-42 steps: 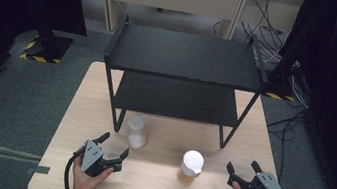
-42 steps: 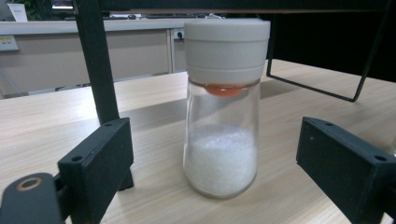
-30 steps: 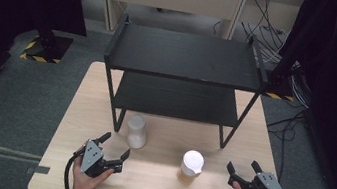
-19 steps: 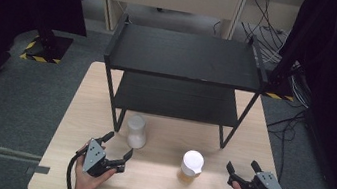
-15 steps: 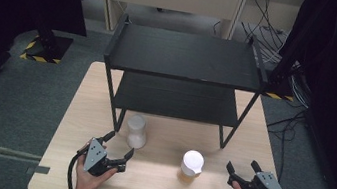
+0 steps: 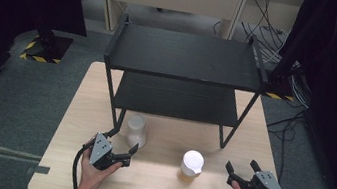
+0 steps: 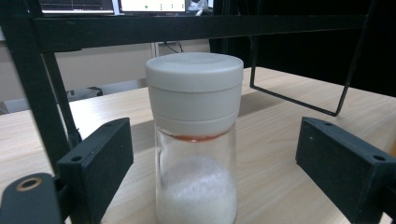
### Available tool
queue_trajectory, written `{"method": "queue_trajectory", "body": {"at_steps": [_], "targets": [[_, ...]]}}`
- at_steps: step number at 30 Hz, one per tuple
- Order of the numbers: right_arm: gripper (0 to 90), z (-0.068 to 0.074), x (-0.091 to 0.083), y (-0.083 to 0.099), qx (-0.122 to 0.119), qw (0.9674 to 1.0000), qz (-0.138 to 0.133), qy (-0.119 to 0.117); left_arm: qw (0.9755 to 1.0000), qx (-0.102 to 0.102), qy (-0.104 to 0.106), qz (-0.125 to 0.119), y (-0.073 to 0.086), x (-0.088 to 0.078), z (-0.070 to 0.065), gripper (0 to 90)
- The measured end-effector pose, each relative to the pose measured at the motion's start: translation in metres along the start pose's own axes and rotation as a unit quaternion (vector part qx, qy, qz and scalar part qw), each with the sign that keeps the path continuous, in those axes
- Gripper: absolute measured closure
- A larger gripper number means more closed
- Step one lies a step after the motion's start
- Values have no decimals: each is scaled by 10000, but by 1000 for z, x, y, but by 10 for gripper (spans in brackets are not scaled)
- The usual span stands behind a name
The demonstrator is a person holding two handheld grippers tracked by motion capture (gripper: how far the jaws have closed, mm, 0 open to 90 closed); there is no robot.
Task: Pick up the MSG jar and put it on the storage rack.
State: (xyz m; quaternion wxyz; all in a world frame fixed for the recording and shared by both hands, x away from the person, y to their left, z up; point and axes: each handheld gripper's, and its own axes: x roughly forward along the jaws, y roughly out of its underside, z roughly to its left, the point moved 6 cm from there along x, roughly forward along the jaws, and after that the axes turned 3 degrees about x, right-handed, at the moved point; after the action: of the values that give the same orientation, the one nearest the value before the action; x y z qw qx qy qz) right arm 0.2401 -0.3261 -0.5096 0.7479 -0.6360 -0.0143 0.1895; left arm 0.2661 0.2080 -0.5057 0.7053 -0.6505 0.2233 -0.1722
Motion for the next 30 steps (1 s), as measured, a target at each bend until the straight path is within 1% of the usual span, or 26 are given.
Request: {"method": "queue_trajectory", "body": {"at_steps": [4,9,13,17,25,30], "targets": [[23,-1,0,0,22,10000,3,-19,10000,21,-6,72,-5,12,-1,110],[23,-1,0,0,19,10000,9,-27,9999,-54,-58,78,-9,21,0,125],[23,-1,0,0,31,10000,9,-40,9999,-41,-120,117,-11,27,2,150],[23,-1,1,0,13,10000,14,-45,9997,-145,-158,129,-12,31,5,186],[23,-1,2,-1,20,10000,25,-69,9995,-140,-190,202,-14,36,5,237],[23,-1,2,-1,32,10000,28,-73,9993,-211,-224,230,-11,39,4,294]]}}
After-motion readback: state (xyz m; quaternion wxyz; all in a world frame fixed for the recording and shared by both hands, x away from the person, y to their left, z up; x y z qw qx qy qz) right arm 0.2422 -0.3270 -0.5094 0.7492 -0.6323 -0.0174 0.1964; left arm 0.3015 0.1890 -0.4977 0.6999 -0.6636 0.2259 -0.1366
